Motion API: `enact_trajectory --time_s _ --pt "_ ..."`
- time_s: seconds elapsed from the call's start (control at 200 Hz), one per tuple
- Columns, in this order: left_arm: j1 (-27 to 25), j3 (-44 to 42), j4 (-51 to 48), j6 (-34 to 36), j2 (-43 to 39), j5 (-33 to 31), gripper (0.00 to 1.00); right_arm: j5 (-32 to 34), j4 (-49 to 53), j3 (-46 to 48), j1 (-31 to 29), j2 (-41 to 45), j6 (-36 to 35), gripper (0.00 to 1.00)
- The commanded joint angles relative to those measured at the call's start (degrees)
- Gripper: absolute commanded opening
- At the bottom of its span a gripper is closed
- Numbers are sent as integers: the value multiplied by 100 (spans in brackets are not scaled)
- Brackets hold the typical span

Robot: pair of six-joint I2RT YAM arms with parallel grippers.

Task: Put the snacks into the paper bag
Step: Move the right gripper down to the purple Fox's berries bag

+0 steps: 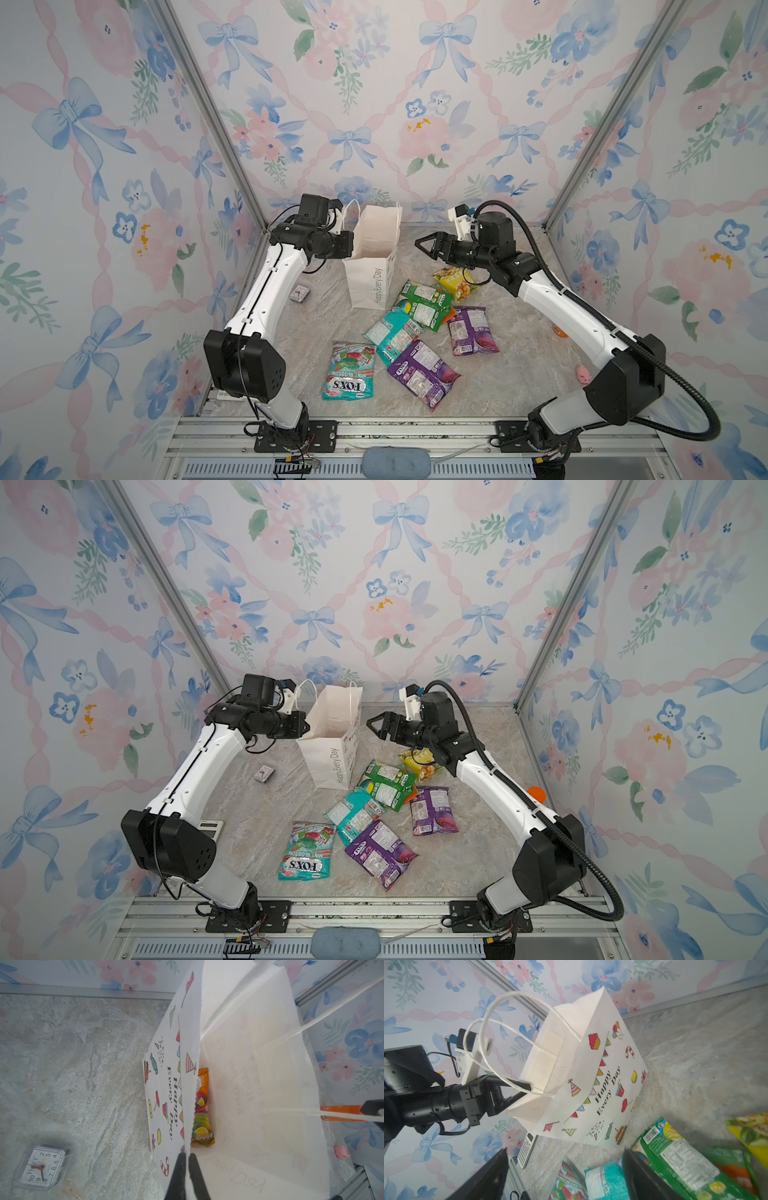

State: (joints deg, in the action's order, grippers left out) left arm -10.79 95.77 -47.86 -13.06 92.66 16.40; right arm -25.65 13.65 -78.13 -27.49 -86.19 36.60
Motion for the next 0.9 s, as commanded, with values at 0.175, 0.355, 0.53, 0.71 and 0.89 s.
enact_trajectory --time_s 0.175,0.355,0.53,0.71,0.89 --pt "28 47 48 114 123 88 0 528 2305 1079 -400 680 -905 78" --pt "34 53 42 150 173 188 0 856 2694 1672 -962 722 -1195 77" --pt "39 2 40 164 164 135 0 689 2251 2384 -1206 762 -1170 75" --pt "15 -47 42 163 159 35 0 601 1862 2885 -1408 735 -1147 75" --pt "15 -30 47 163 59 -70 0 687 1720 3133 -1442 707 -1154 73"
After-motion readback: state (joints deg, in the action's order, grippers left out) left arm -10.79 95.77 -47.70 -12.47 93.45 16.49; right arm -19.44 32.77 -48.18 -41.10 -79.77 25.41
